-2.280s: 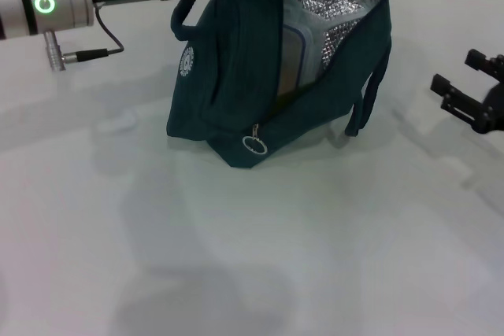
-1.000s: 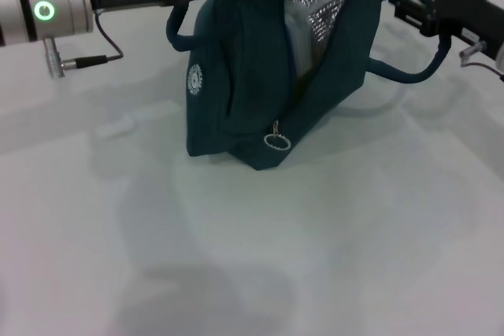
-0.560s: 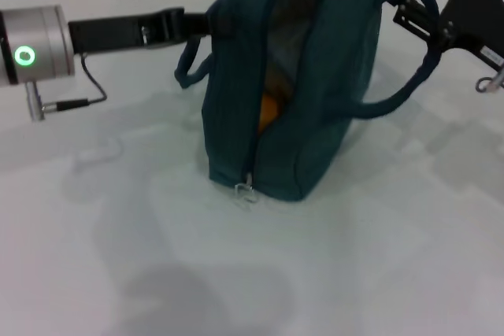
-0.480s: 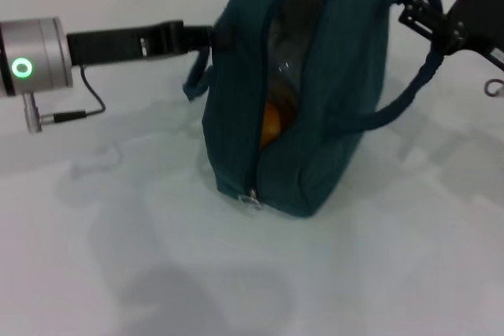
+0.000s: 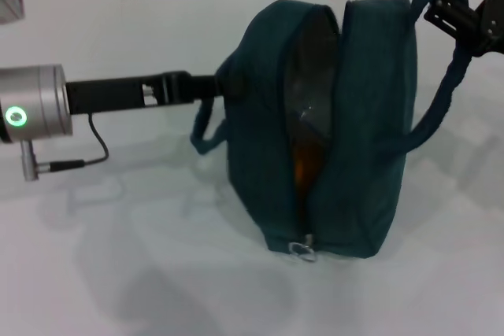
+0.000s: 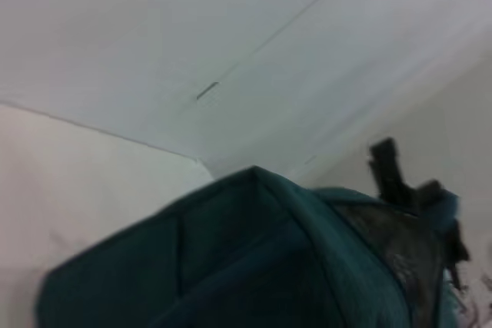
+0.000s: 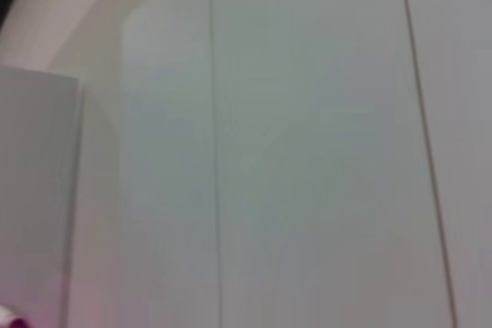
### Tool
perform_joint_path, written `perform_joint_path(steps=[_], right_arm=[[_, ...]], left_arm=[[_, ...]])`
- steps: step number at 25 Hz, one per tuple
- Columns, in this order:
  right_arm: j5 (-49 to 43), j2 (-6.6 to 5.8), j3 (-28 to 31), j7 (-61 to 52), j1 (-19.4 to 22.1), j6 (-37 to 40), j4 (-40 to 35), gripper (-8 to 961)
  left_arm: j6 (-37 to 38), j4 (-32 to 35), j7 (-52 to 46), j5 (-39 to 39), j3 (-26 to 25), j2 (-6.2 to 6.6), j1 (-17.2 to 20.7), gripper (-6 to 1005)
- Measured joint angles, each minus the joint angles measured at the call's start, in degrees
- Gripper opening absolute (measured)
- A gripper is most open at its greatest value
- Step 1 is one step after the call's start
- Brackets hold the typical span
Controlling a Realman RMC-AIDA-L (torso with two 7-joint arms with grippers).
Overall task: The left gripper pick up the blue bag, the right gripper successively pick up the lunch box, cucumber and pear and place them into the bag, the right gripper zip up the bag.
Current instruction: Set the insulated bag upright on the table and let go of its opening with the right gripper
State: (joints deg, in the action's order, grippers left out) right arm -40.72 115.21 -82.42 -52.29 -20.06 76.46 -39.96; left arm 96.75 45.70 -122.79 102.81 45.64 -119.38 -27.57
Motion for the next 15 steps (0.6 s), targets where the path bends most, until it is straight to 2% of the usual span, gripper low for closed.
perform_joint_path(steps=[4,8,12,15], right_arm=[[-5.1,-0.69,0.4,-5.0,-0.7,-4.8,0.2,693],[-12.6,-1.3,0.5,-12.5,-2.0,-8.6,0.5,693],[-16.5,-1.73,0.5,-18.7,-2.0,-9.3,0.5,693],[-19.3,-2.67,0.5,-24.3,-1.6,-7.7,0.3,692]], left_arm=[[-0.2,-4.8,3.1,-0.1,-0.2,0.15,-0.7,91],[-0.5,-5.6,4.5,-0.1,-0.1,-0.1,-0.8,91],[-1.3,-7.1,5.7,-0.1,-0.1,-0.16,-0.8,91],[-1.5,-7.4,6.6,-0.1,-0.2,-0.15,-0.5,91]])
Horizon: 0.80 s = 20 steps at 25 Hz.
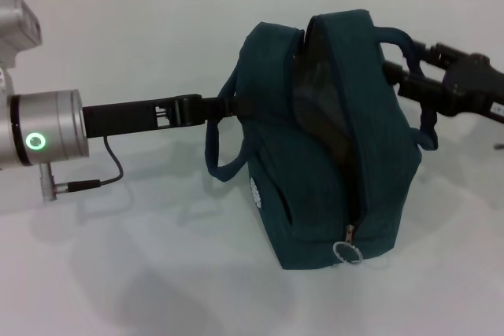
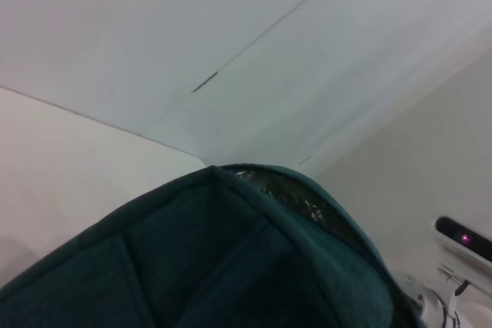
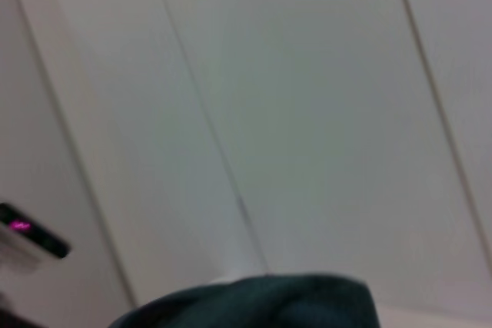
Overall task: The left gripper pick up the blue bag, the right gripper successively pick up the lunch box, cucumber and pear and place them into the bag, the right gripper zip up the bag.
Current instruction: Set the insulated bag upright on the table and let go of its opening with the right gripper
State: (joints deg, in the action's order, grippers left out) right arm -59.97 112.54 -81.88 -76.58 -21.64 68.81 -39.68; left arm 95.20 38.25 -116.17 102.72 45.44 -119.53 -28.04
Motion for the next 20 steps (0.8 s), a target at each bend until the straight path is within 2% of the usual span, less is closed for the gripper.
perform_joint_path(steps=[4,6,12,18,20], right_arm=[[-2.0,-1.55,0.1,-5.1,0.5,4.5,0.5,692],[-2.0,-1.83,1.7,-5.3,1.6,7.8,0.5,692],[-2.4,-0.35,9.7,2.4,5.2,21.2,0.5,692],[-8.9,-0.26,10.5,8.6,4.5,36.1,0.8,692],[-11.4,-0.06,10.5,8.7,3.6,37.7,1.4,692]], left_arm=[[-0.9,-0.3,0.7,0.0,0.0,0.01,0.2,91],[-1.1,-0.9,1.3,-0.1,0.0,0.07,0.3,91],[-1.5,-1.4,2.3,-0.1,0.0,0.16,0.3,92],[-2.7,-1.9,2.4,-0.1,0.0,0.11,0.0,92],[-2.8,-2.1,2.4,-0.2,0.0,0.12,-0.2,92]])
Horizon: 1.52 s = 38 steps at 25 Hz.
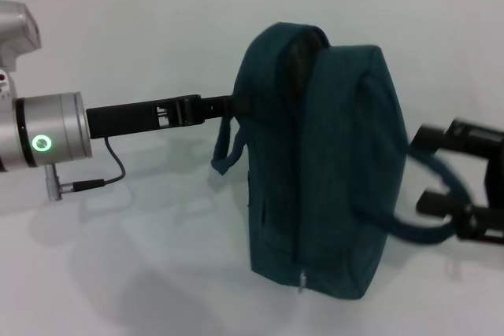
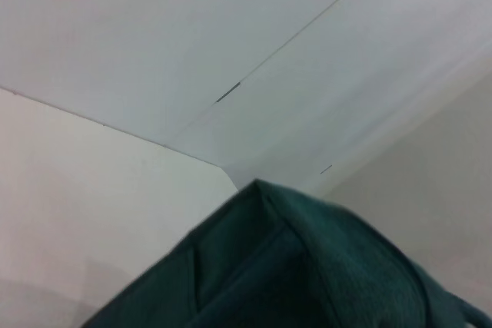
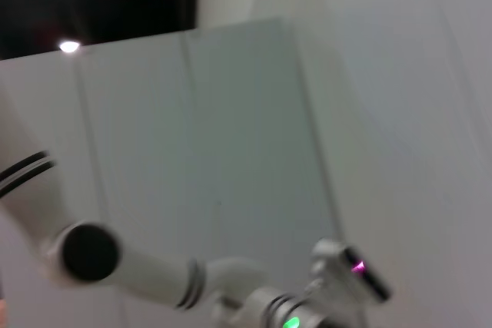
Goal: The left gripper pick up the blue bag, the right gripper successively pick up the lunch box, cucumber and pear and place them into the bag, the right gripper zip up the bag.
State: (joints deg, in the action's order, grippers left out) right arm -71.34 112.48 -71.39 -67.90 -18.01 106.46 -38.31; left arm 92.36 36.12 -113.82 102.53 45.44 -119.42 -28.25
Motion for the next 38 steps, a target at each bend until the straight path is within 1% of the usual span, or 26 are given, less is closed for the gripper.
perform_joint_path(steps=[3,5,10,17,19,21,25,26,29,32,35,38], right_arm=[[-0.9,0.82,2.9,0.0,-0.2,-2.7,2.0,692],[-1.0,1.47,6.8,0.1,0.2,-5.0,3.2,692],[-1.1,1.77,12.1,0.8,1.6,-8.2,3.2,692],[-1.1,1.5,15.6,0.2,1.7,-13.5,2.9,692],[-1.1,1.34,15.3,0.2,1.3,-13.0,2.9,692],[-1.2,1.29,15.0,0.2,1.0,-9.9,2.9,692],[-2.8,1.64,14.9,0.3,0.9,3.7,2.0,692],[-3.9,1.6,14.9,0.2,0.5,7.9,1.7,692],[-9.4,1.58,14.3,-0.1,-1.8,15.2,1.6,692],[-15.5,2.22,10.7,-0.9,-4.4,15.1,2.6,692],[-19.6,2.65,6.5,-1.7,-7.7,11.5,5.4,692],[-22.3,2.71,2.0,-3.7,-11.2,6.6,9.4,692]], left_arm=[[-0.3,0.0,0.0,0.0,0.0,0.03,-0.1,92],[-0.5,-0.1,-0.2,-0.1,0.0,0.03,-0.1,92],[-0.6,-0.1,-0.3,-0.1,-0.1,0.05,0.0,92],[-0.6,0.1,-0.4,-0.6,-0.1,0.07,-0.2,93],[-0.6,0.1,-0.4,-1.4,-0.1,0.11,-0.2,93],[-0.6,0.2,-0.3,-1.8,-0.1,0.16,-0.2,93],[-0.8,0.1,-0.3,-1.8,-0.2,0.17,-0.1,93],[-0.8,0.1,-0.3,-1.8,-0.2,0.17,-0.1,93],[-1.1,0.0,-0.2,-1.9,-0.3,0.13,-0.2,93],[-1.2,0.0,-0.2,-1.9,-0.3,0.08,-0.2,93],[-1.2,0.0,-0.2,-1.9,-0.3,0.02,-0.3,94],[-1.3,0.0,-0.2,-2.3,-0.3,0.0,-0.4,94]])
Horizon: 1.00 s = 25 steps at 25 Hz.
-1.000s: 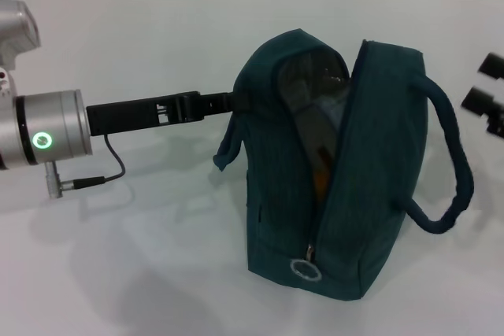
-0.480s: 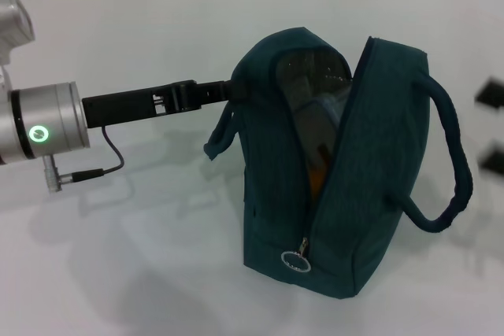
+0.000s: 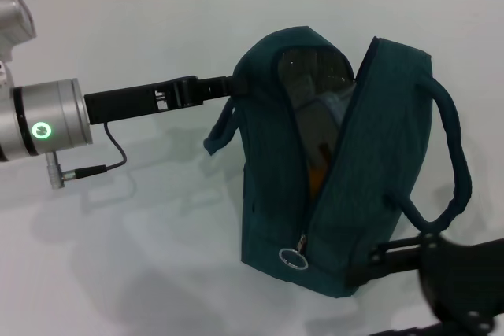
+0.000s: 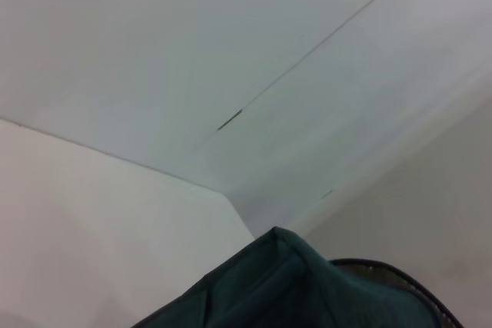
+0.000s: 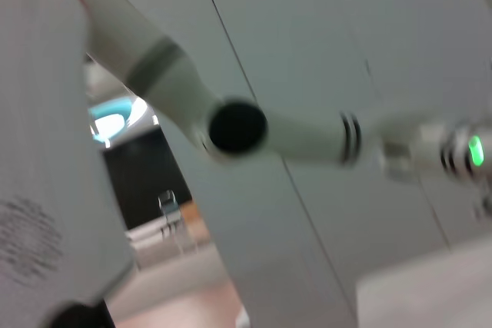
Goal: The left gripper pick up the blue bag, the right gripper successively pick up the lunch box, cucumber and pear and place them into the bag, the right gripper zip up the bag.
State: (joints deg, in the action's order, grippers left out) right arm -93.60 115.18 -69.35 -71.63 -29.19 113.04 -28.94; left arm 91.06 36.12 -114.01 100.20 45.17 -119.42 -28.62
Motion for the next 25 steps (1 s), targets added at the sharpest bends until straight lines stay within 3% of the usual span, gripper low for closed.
perform_joint_path(steps=[5,9,14,20,25], right_arm=[[-1.6,0.09,-5.1,-3.4,-3.6,-9.8,4.8,692],[-2.0,-0.09,-6.1,-5.9,-3.7,-13.3,5.1,692],[-1.7,-1.08,-1.9,-6.7,-2.1,-14.7,4.9,692],[-1.8,-0.85,3.5,-5.3,0.0,-18.8,4.4,692],[-2.0,-0.81,3.5,-5.1,-0.1,-18.7,4.4,691]], left_arm=[[0.0,0.0,0.1,-1.3,0.0,-0.03,0.5,94],[0.0,-0.1,0.2,-1.8,0.0,-0.11,0.9,94],[0.0,-0.1,0.2,-1.9,0.0,-0.08,1.3,94],[0.0,-0.5,0.3,-2.2,0.0,-0.14,1.3,94],[0.0,-1.7,0.7,-2.2,0.0,-0.11,1.0,95]])
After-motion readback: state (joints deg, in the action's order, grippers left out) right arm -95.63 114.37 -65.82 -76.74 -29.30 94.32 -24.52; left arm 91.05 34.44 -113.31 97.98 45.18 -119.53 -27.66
